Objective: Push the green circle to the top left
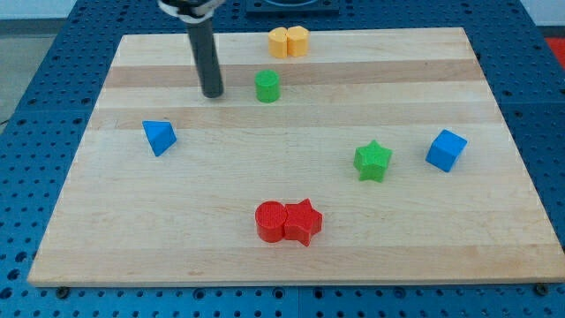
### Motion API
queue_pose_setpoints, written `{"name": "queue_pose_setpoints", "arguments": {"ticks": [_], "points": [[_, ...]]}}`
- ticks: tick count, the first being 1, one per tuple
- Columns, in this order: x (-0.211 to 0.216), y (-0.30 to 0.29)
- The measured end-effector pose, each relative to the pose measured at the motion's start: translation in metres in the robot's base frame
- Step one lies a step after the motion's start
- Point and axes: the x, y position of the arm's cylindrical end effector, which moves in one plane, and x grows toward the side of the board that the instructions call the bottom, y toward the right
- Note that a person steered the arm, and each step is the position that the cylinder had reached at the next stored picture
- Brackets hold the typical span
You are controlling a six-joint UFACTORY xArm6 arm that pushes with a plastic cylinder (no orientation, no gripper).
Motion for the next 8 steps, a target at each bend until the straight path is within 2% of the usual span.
{"name": "queue_pose_setpoints", "arguments": {"ticks": [2,3,4,5,6,7,8], "points": [[0.049,0.023],[0.061,0.065],[0.055,0.13],[0.032,0.146],[-0.002,0.103],[-0.03,0.031],[-0.035,-0.024]]}}
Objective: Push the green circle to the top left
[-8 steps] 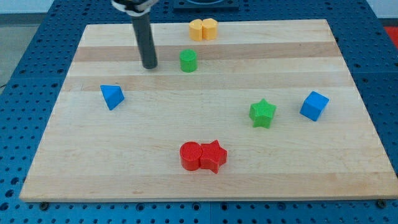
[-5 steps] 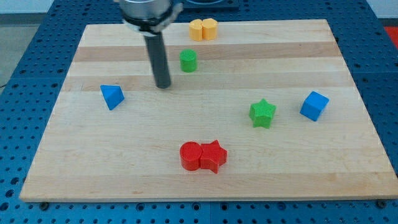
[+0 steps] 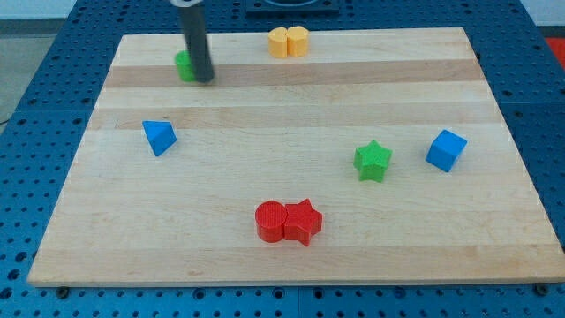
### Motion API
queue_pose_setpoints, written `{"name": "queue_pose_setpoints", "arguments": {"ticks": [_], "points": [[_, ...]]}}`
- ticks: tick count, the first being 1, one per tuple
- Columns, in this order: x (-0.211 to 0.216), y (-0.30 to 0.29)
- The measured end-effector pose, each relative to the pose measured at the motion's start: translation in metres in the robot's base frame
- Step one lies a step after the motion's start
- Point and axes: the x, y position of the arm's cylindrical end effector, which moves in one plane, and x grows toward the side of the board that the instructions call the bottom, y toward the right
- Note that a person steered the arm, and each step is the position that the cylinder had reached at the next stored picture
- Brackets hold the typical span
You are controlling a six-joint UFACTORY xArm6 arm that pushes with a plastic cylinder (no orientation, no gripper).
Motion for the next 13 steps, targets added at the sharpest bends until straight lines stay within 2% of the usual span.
{"name": "queue_pose_setpoints", "arguments": {"ticks": [1,3,5,6,9,11,12,13], "points": [[0.013,0.007],[0.011,0.008],[-0.041,-0.043],[-0.047,-0.062],[-0.049,-0.054],[-0.057,-0.091],[-0.041,-0.1],[0.014,-0.066]]}}
